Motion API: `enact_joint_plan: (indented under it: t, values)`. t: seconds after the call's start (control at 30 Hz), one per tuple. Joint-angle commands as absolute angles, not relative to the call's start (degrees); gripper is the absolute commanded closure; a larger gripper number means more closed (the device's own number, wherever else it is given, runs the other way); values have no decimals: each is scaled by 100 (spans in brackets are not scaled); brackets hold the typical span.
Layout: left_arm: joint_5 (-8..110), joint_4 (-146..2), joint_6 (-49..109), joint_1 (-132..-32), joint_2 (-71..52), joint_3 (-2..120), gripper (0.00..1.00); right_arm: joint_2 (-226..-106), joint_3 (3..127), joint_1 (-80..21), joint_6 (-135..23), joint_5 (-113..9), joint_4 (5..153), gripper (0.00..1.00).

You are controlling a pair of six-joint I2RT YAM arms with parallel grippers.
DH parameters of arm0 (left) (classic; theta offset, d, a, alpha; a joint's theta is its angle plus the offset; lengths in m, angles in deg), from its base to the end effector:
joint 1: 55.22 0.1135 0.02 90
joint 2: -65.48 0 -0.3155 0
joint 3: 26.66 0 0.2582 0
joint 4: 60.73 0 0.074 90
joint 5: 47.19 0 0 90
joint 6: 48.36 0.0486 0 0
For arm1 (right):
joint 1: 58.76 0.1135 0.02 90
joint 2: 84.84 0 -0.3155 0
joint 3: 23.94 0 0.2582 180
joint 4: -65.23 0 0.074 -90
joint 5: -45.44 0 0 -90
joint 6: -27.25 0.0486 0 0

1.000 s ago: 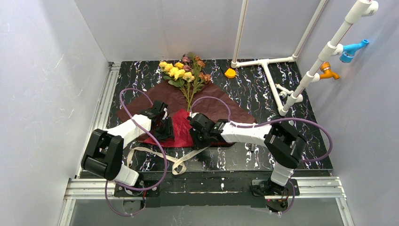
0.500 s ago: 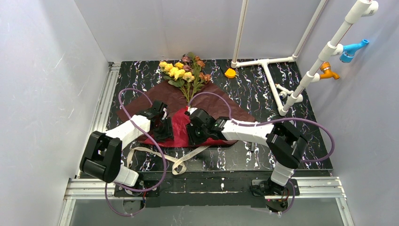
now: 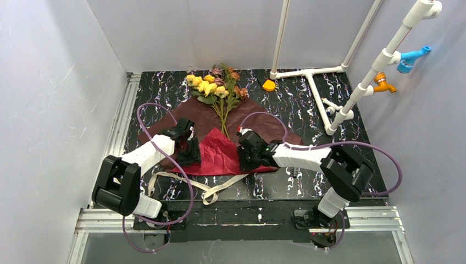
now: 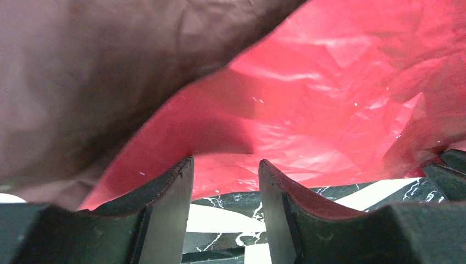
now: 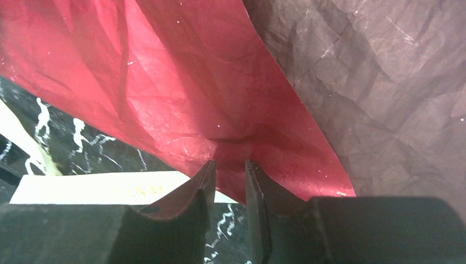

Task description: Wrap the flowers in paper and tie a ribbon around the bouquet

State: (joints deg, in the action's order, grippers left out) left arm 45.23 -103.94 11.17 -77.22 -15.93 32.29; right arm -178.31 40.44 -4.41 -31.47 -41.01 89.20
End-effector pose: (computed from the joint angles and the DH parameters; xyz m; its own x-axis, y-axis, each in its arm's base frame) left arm 0.2421 -0.1000 0.2151 -0.9261 -0.1722 -0.3356 -0.0919 0.9659 -0.2421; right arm 0.1996 0.2732 0.2050 -0.8080 -0.2373 -0.5393 -0.4327 0.8602 0.2697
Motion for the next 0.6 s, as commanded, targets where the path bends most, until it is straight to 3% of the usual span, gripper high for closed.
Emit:
enact_joint_plan:
  t: [0.0,0.57]
  values:
    - [4361,-10753,1239,-7748,-1330,3483,55,-17371,3765,-426,-3185,-3688,9476,65]
    - [4075,-11343,1473,-7859,-1077,4219,55,-15689,3406,-613,-2786,-2582,10542,60]
